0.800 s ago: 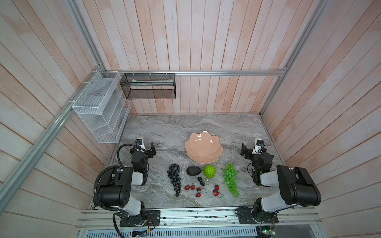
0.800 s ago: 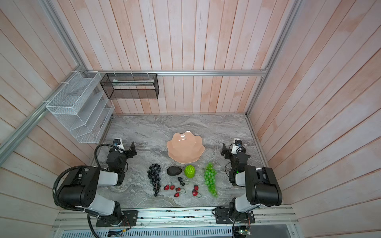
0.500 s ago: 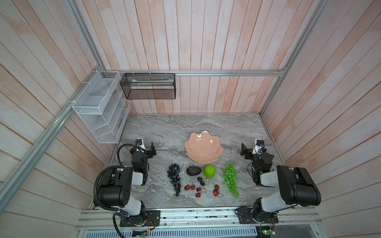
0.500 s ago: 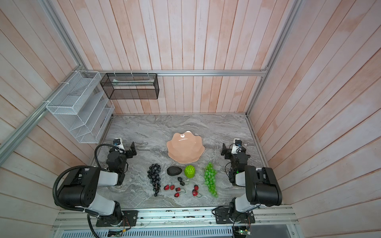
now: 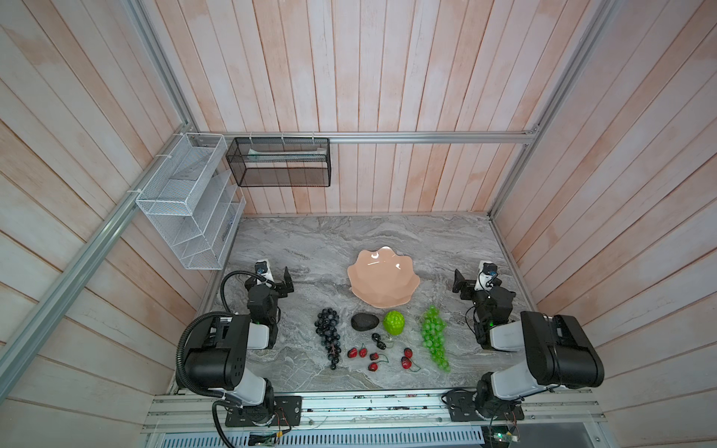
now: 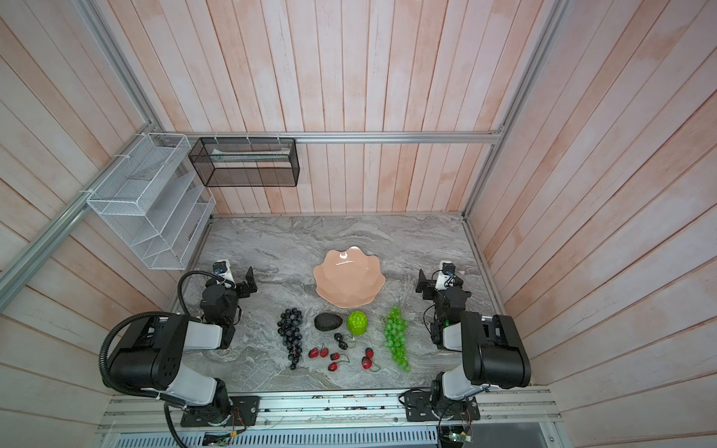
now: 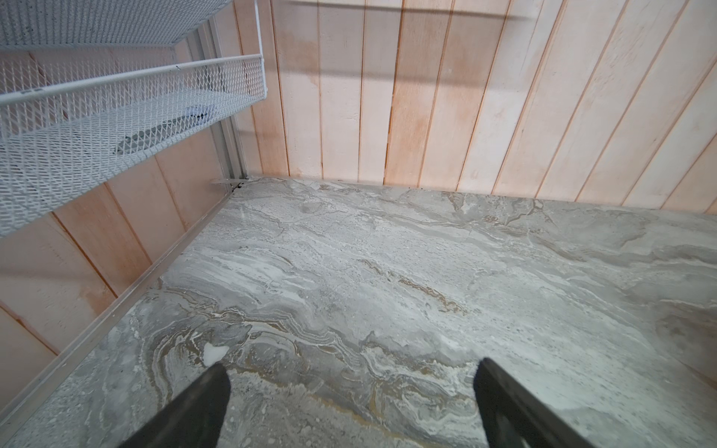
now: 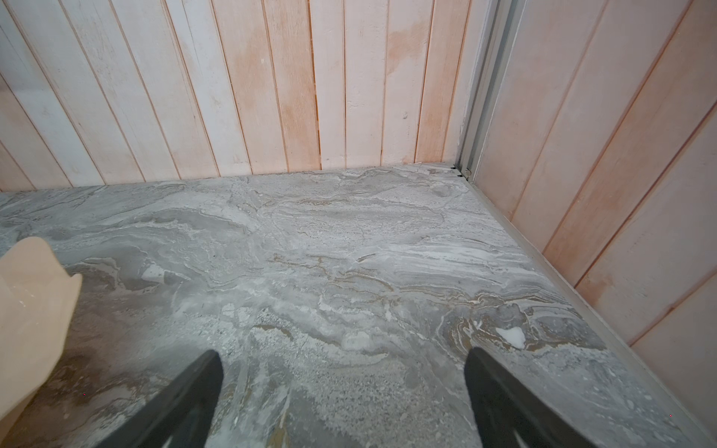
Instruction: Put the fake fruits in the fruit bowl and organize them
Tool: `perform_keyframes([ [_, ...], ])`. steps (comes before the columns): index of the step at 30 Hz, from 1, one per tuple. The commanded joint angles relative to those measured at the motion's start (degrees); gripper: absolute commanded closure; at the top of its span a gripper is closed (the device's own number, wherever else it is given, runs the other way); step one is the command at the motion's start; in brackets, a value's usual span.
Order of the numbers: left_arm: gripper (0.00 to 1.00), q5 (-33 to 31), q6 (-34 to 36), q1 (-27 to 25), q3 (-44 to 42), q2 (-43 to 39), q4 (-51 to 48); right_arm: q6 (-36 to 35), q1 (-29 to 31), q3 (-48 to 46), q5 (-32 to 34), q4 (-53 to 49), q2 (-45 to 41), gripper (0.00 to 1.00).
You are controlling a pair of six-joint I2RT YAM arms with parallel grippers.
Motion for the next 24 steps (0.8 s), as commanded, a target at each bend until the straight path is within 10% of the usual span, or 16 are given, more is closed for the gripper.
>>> perform_keyframes([
  [1,0.00,-1.7,-1.4,0.0,-0.1,-1.3,0.7,1.6,0.2,0.3,3.1,1.0,-1.1,0.02],
  [7,0.00,-4.7,-1.7,-0.3,3.0,-3.5,-5.6,3.1,0.2,5.7,6.8,-15.6,-10.6,0.03],
  [17,0.00,-12.7,-12.9,-2.0,30.5,-9.0,-58.7,13.4,0.7,17.1,-4.3,-44.0,-25.7,0.09],
  [24,0.00,-12.9,-18.4,-12.0,36.2,-11.8,-72.7,14.3,10.3,22.8,-9.8,-67.4,-31.6,0.12],
])
